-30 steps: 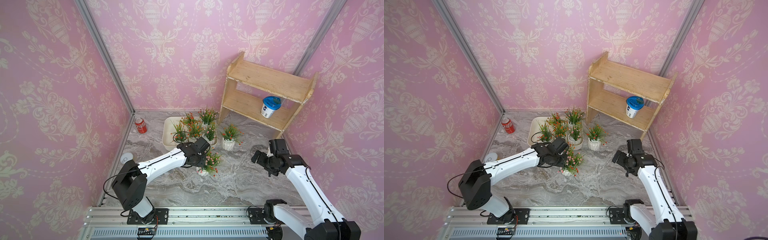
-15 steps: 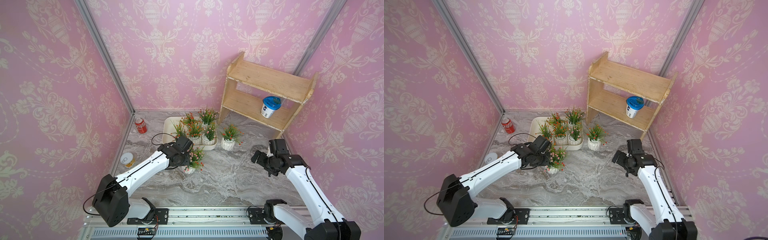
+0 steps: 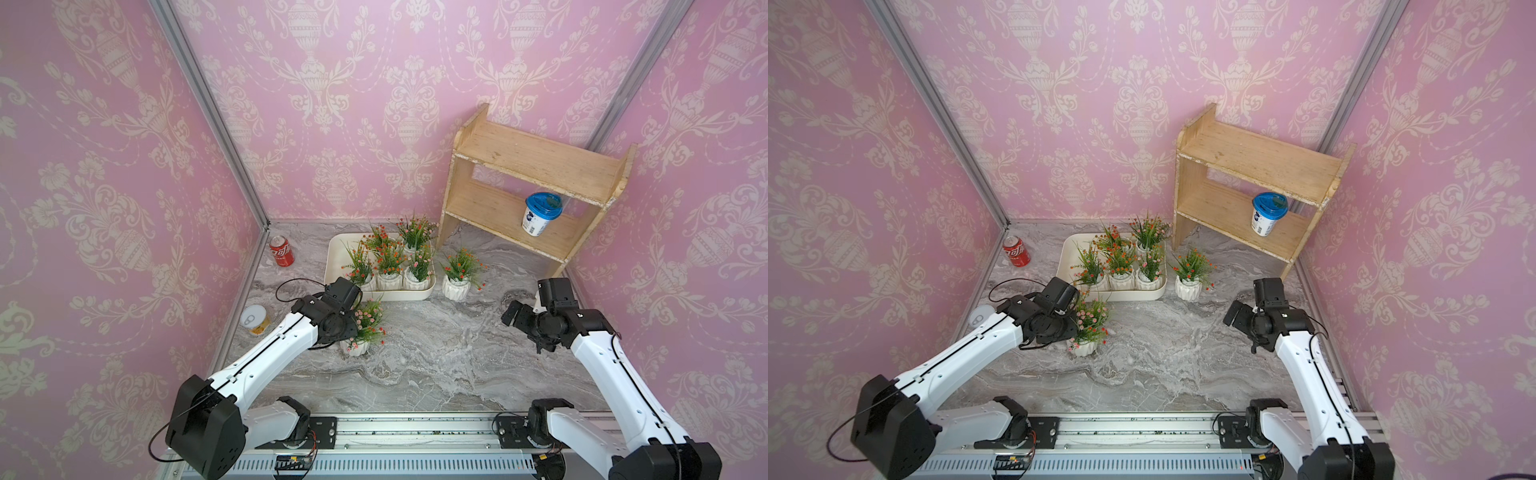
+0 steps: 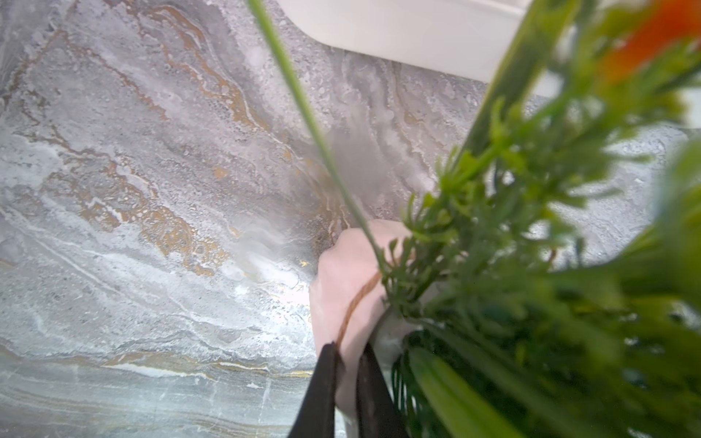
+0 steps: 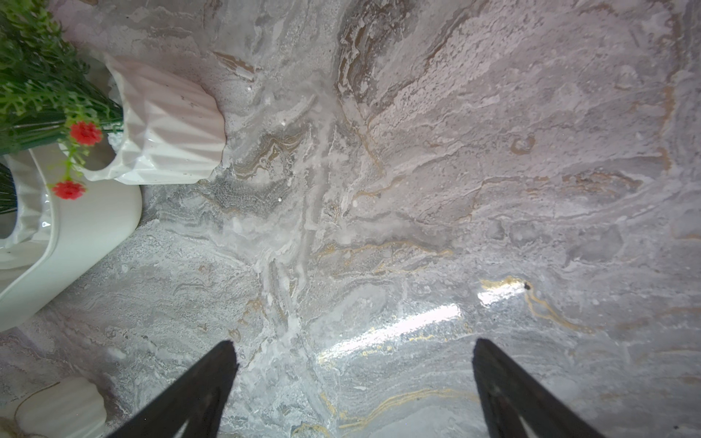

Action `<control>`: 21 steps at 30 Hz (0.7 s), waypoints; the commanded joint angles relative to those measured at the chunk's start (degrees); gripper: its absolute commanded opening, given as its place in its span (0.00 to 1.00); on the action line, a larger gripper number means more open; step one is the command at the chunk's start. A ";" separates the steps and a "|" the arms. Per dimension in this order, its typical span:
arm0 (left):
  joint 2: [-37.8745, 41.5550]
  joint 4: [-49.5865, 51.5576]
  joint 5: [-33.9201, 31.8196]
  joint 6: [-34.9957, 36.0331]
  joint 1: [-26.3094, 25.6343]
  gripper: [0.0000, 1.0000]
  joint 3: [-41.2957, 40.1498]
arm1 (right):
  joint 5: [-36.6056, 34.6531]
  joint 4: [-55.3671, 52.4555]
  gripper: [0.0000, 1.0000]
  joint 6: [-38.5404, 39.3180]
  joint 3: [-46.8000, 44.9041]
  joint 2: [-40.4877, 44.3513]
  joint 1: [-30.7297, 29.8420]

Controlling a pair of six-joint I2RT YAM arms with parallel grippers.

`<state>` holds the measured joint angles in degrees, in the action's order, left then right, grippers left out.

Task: Put the potted gypsophila into the storage box
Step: Adjust the baby's breath potted plant at the center of the board.

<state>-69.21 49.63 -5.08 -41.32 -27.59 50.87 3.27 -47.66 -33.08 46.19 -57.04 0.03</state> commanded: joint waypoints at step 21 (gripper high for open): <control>2.98 0.31 0.89 -2.92 5.71 0.02 -6.49 | 0.55 0.37 1.00 -0.85 -0.75 0.79 0.41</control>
<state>-66.13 50.63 -5.26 -42.94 -22.46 45.67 3.27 -47.11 -33.08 46.15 -57.04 0.03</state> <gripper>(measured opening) 0.115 0.995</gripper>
